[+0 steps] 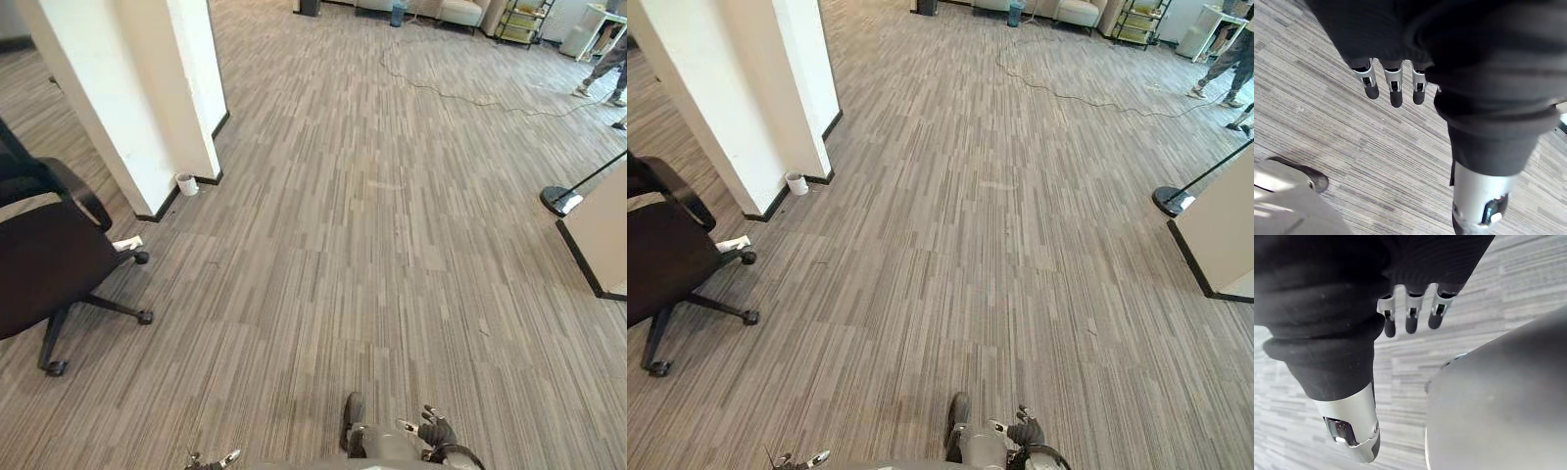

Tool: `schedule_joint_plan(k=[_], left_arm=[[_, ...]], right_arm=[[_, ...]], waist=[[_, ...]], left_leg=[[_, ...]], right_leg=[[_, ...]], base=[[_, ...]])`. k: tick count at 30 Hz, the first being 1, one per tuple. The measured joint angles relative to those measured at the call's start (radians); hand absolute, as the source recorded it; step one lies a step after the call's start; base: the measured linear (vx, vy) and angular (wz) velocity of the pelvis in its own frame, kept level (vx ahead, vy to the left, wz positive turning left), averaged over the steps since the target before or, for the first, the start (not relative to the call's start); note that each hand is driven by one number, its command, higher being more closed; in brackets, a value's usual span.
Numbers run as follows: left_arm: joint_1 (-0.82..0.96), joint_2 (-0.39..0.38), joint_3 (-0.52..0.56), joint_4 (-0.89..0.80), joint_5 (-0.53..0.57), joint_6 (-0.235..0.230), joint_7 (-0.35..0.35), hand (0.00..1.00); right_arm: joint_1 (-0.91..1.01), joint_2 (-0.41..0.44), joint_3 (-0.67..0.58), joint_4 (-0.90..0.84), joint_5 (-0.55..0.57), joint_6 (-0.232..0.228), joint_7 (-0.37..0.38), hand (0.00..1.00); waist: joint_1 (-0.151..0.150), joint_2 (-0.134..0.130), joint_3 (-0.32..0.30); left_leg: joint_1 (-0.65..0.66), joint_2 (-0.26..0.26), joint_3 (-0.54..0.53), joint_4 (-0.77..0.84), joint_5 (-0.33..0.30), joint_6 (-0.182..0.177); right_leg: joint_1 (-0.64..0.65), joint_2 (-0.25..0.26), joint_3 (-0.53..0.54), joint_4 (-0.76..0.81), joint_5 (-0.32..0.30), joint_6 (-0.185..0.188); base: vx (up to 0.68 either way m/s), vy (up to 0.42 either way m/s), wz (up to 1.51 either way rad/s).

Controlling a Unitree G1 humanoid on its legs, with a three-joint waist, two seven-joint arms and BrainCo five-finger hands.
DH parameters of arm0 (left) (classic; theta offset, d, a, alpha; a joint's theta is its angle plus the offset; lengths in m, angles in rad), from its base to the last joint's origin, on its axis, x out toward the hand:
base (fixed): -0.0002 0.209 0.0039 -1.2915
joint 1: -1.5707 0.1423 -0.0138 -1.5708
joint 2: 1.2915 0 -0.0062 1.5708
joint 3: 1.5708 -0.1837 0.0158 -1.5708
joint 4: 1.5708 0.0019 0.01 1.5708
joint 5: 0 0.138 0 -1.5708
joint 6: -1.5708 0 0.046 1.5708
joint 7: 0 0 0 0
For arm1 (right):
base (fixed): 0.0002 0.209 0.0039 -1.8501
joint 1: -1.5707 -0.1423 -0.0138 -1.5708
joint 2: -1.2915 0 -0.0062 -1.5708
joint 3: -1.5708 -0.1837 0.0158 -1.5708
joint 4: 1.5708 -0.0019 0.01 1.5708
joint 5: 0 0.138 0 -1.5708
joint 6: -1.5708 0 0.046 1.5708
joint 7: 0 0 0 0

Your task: Organize washtable

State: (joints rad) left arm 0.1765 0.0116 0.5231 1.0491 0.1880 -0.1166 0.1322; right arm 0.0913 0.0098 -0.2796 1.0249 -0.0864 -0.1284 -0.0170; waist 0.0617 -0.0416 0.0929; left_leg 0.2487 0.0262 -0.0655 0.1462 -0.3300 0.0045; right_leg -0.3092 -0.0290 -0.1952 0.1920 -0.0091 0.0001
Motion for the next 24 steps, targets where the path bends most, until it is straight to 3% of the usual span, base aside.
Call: schedule_joint_plan(k=[1,2,3,4,5,6,8,9,11,13,15,17,18,19,21,24], left_arm=[[-0.002,0.003,0.002,-0.001,0.007,-0.001,0.0,0.0],[-0.002,0.006,0.019,-0.001,0.017,0.0,-0.001,0.0],[0.001,0.0,0.031,-0.001,0.018,0.0,-0.001,0.0],[0.001,-0.011,0.055,0.0,0.018,0.002,-0.001,0.0],[0.006,-0.023,0.081,0.001,0.018,0.005,-0.002,0.0],[0.007,-0.029,0.08,0.0,0.018,0.004,-0.002,0.0],[0.006,-0.024,0.077,-0.001,0.016,0.004,-0.001,0.0],[0.006,-0.012,0.068,-0.002,0.013,0.003,0.0,0.0],[0.007,-0.011,0.046,-0.005,0.008,0.001,0.0,0.0],[0.006,-0.017,0.017,-0.002,0.0,-0.004,-0.001,0.0],[0.009,-0.02,0.007,0.0,-0.001,-0.004,-0.001,0.0],[0.018,-0.025,-0.002,-0.001,-0.002,-0.005,0.0,0.0],[0.029,-0.029,-0.002,-0.002,-0.005,-0.005,0.0,0.0],[0.051,-0.03,-0.001,-0.002,-0.017,-0.004,0.0,0.0],[0.058,-0.024,-0.002,-0.006,-0.021,-0.003,0.0,0.0],[0.059,-0.03,0.026,-0.022,-0.02,-0.003,-0.001,0.0]], right_arm=[[0.005,0.002,-0.004,0.002,0.001,0.0,0.0,0.0],[0.012,0.008,-0.02,0.013,0.001,0.002,0.004,0.0],[0.014,0.009,-0.026,0.015,0.001,0.003,0.003,0.0],[0.017,0.009,-0.028,0.017,0.001,0.002,0.003,0.0],[0.023,0.001,-0.021,0.011,0.005,0.001,0.003,0.0],[0.027,-0.008,-0.016,0.007,0.009,0.0,0.001,0.0],[0.019,-0.016,-0.014,0.012,0.016,0.004,0.0,0.0],[0.02,-0.011,-0.007,0.023,0.018,0.006,0.0,0.0],[0.014,-0.007,0.014,0.031,0.024,0.008,-0.001,0.0],[0.014,-0.015,0.014,0.04,0.03,0.013,-0.003,0.0],[0.009,-0.023,0.014,0.041,0.036,0.018,-0.003,0.0],[0.009,-0.031,0.015,0.041,0.036,0.019,-0.005,0.0],[0.014,-0.034,0.028,0.041,0.036,0.02,-0.006,0.0],[0.018,-0.028,0.034,0.039,0.036,0.02,-0.007,0.0],[0.018,-0.009,0.022,0.028,0.036,0.021,-0.007,0.0],[0.019,0.012,-0.003,0.01,0.034,0.02,-0.001,0.0]], waist=[[-0.002,-0.005,-0.008],[0.003,-0.014,-0.037],[0.006,-0.006,-0.048],[0.005,0.002,-0.06],[0.005,0.015,-0.064],[0.01,0.037,-0.062],[0.011,0.053,-0.053],[0.013,0.033,-0.045],[0.019,0.013,-0.033],[0.042,0.021,-0.019],[0.041,0.026,-0.019],[0.046,0.036,-0.013],[0.065,0.038,-0.013],[0.076,0.035,-0.014],[0.089,0.009,-0.02],[0.088,0.002,-0.023]], left_leg=[[0.013,0.011,-0.017,0.003,-0.004,-0.006],[0.005,0.028,-0.059,0.065,-0.003,-0.009],[-0.008,0.039,-0.075,0.11,0.002,-0.018],[-0.048,0.049,-0.088,0.213,0.019,-0.047],[-0.151,0.053,-0.116,0.485,0.093,-0.136],[-0.22,0.072,-0.121,0.651,0.129,-0.163],[-0.319,0.124,-0.052,0.844,0.118,-0.145],[-0.386,0.137,-0.008,0.904,0.099,-0.115],[-0.473,0.122,0.027,0.894,0.073,-0.076],[-0.56,0.087,0.017,0.722,0.039,-0.075],[-0.602,0.045,-0.016,0.502,0.048,-0.078],[-0.64,0.021,-0.027,0.262,0.11,-0.085],[-0.644,0.025,-0.021,0.2,0.202,-0.082],[-0.639,0.022,0.001,0.193,0.297,-0.071],[-0.652,0.019,0.066,0.241,0.345,-0.018],[-0.617,0.009,0.127,0.337,0.252,0.034]], right_leg=[[-0.004,0.0,-0.015,0.035,0.03,-0.014],[-0.03,0.012,-0.029,0.126,0.036,-0.056],[-0.022,0.028,-0.034,0.137,0.011,-0.065],[-0.005,0.05,-0.039,0.141,-0.021,-0.078],[0.052,0.091,-0.031,0.118,-0.055,-0.104],[0.092,0.125,-0.018,0.091,-0.066,-0.119],[0.177,0.171,0.01,0.044,-0.082,-0.138],[0.246,0.178,0.036,0.009,-0.09,-0.146],[0.339,0.178,0.075,-0.044,-0.097,-0.134],[0.43,0.179,0.125,-0.11,-0.116,-0.115],[0.481,0.173,0.147,-0.13,-0.145,-0.11],[0.514,0.166,0.169,-0.133,-0.185,-0.098],[0.534,0.158,0.202,-0.134,-0.21,-0.088],[0.553,0.14,0.235,-0.135,-0.237,-0.071],[0.55,0.103,0.275,-0.11,-0.258,-0.043],[0.514,0.074,0.336,0.062,-0.245,-0.021]], base=[[0.72,-0.352,0.53],[0.62,-0.307,0.3],[0.65,-0.328,0.12],[0.65,-0.323,-0.26],[0.63,-0.309,-0.41],[0.61,-0.272,-0.47],[0.52,-0.181,-0.48],[0.64,-0.252,-0.55],[0.47,-0.197,-0.54],[0.37,-0.099,-0.61],[0.42,0.061,-0.32],[0.43,0.151,-0.29],[0.46,0.193,-0.58],[0.57,0.237,-0.61],[0.55,0.201,-0.49],[0.5,0.208,-0.36]])
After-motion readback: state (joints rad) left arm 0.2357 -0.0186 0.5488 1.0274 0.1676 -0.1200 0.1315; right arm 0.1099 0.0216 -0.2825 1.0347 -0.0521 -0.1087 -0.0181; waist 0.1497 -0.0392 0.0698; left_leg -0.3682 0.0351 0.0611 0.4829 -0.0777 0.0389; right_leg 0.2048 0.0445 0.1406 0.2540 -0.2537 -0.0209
